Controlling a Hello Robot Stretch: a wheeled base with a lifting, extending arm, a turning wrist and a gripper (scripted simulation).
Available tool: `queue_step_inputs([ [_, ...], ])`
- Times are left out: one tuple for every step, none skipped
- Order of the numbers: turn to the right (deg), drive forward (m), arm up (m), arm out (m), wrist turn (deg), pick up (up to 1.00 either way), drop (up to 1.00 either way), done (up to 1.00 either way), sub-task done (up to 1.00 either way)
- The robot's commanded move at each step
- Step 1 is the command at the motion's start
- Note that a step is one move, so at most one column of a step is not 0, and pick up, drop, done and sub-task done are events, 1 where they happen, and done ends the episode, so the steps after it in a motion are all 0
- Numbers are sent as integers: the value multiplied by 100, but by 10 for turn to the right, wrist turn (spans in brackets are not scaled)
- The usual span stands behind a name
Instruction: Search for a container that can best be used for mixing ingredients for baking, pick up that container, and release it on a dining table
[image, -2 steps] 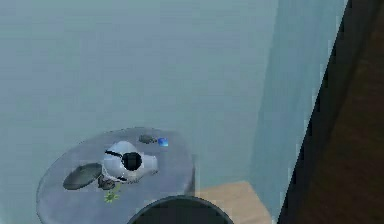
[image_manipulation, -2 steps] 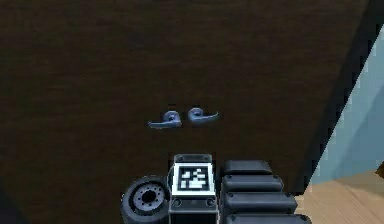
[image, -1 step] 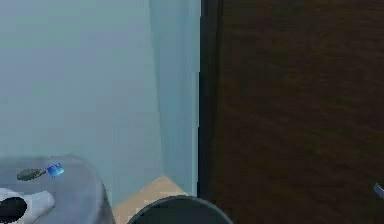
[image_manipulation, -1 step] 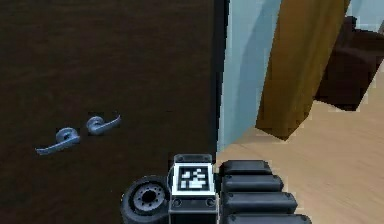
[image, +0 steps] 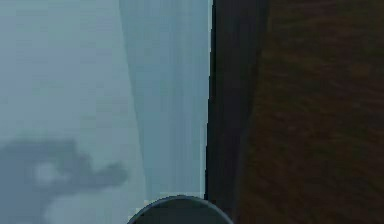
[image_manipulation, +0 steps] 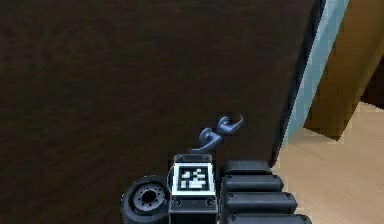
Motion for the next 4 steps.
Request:
queue_step_inputs([
  [450,0,0,0,0,0,0,0,0],
  [450,0,0,0,0,0,0,0,0],
  [390,0,0,0,0,0,0,0,0],
  [-450,0,0,0,0,0,0,0,0],
])
